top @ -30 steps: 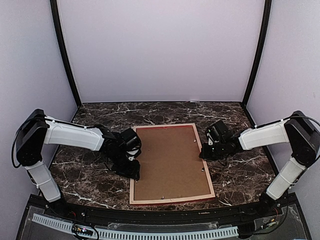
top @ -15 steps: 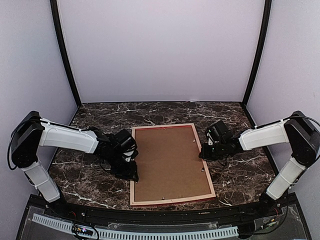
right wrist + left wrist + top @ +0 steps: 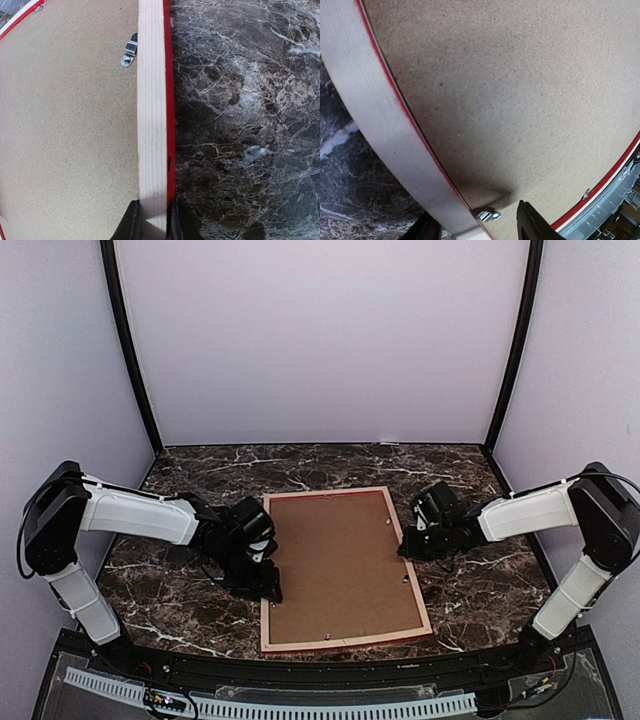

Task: Put the photo into the frame
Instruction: Press the fastener onto the backboard.

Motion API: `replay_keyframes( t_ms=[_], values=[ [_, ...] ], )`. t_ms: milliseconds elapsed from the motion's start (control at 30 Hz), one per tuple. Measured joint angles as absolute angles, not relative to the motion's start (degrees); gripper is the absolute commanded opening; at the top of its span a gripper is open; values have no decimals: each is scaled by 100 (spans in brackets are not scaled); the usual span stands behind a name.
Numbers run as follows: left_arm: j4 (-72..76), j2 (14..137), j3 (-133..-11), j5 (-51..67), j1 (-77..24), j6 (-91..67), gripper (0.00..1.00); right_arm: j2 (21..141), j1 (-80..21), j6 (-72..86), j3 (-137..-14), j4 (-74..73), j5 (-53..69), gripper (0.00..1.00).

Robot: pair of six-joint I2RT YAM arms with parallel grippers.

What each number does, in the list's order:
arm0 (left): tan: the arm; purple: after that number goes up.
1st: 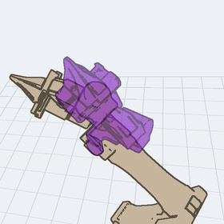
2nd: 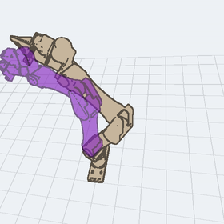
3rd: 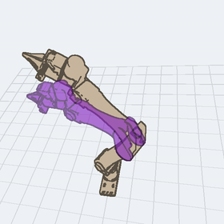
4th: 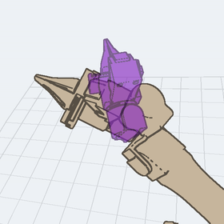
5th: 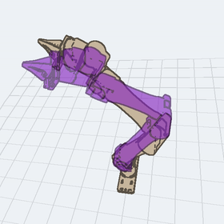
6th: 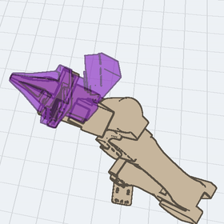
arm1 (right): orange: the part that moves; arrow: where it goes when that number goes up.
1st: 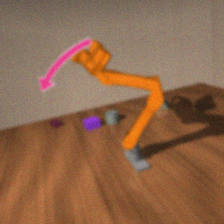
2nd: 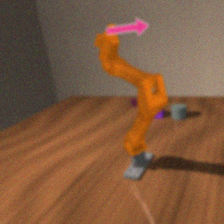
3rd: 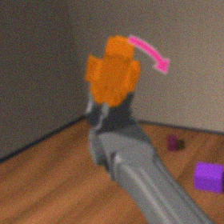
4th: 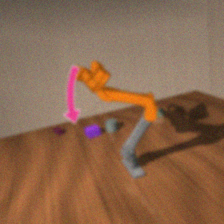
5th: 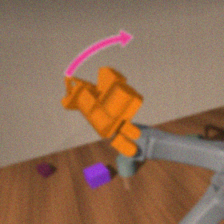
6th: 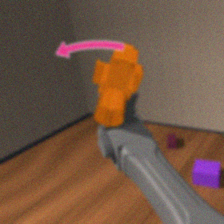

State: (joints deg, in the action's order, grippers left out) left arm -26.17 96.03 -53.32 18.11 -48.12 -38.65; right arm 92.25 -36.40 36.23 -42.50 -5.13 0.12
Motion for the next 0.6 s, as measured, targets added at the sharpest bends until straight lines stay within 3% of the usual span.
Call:
replay_keyframes(
  t_ms=[600],
  values=[
    [-2976,9749,-5516,1542,-4812,-3909,20,9203,-3636,3625,-4191,-423,19,8]
  ],
)
